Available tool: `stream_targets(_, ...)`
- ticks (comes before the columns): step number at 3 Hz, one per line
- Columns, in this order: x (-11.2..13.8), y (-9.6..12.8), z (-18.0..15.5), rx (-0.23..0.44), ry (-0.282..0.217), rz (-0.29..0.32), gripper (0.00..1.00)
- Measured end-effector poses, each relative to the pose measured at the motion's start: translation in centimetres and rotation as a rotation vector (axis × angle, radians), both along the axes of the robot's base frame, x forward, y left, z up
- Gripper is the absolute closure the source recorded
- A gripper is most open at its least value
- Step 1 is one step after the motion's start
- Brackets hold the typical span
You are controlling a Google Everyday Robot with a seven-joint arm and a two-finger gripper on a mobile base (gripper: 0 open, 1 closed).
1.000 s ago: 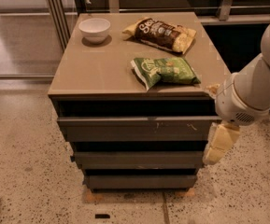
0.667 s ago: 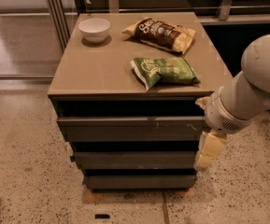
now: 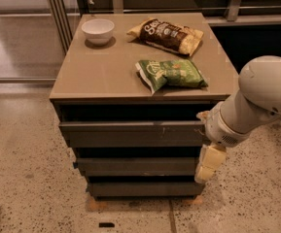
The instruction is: Open top drawer
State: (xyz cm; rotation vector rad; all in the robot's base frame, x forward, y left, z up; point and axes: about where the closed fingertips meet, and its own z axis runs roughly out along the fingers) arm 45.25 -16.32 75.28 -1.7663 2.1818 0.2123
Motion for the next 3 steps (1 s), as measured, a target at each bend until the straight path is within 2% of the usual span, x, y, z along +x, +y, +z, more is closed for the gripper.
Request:
stream_targets(2, 1.6, 1.4, -2.4, -0.005, -0.083, 0.049, 0.0)
stream_targets(3, 2.8, 1.9, -3.8, 0.009, -0.101, 0.061, 0.0)
